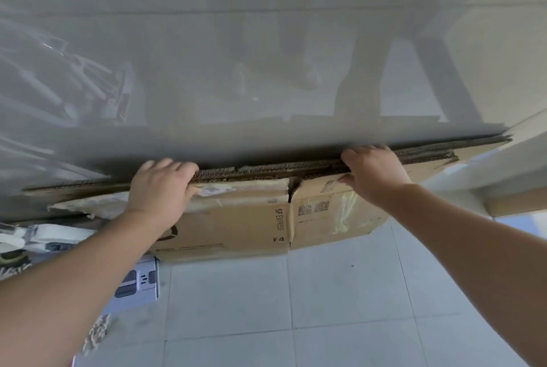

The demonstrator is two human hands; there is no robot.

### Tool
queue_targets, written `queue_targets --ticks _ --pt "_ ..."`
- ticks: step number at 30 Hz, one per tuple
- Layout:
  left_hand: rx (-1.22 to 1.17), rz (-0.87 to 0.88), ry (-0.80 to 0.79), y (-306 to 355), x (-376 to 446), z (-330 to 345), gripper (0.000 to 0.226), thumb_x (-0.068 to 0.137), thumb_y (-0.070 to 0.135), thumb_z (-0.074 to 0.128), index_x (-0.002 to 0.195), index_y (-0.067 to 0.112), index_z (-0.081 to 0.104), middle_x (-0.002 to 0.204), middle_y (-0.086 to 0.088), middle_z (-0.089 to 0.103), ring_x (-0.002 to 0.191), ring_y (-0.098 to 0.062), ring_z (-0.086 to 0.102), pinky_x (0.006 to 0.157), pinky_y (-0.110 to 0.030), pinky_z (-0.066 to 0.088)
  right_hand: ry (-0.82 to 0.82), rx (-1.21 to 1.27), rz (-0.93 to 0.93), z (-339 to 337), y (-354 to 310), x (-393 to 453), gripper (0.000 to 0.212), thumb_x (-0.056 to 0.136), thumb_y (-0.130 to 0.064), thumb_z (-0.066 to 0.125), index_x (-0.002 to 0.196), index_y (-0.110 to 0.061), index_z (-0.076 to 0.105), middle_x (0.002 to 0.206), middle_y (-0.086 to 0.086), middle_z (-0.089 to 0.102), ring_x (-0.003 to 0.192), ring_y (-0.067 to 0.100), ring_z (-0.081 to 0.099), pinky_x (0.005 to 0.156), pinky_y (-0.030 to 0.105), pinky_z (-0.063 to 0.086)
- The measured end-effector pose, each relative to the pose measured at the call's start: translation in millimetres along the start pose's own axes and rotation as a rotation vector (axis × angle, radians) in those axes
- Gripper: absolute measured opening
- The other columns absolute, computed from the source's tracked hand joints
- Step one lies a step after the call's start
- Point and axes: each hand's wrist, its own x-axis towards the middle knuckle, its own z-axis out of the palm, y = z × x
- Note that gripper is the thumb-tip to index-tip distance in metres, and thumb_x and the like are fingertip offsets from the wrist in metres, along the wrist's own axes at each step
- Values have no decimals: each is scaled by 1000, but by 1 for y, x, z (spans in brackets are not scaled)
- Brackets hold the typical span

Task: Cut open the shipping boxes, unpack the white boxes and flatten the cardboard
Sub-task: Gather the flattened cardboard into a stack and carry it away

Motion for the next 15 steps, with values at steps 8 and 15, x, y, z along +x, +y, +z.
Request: queue_targets --ticks 8,15 --pt "-74 -66 48 2 10 2 42 74 22 81 109 7 64 99 -13 68 93 -33 60 84 -41 39 44 -21 20 1 -6 3 45 74 -33 79 108 -9 60 99 9 66 96 31 61 84 38 40" --pt "-17 -110 245 -6 -7 14 68 57 15 88 114 1 54 114 -21 52 100 -37 44 92 -49 29 309 -100 101 4 -7 -16 70 58 -30 89 114 -3 56 102 19 56 91 37 54 82 47 42"
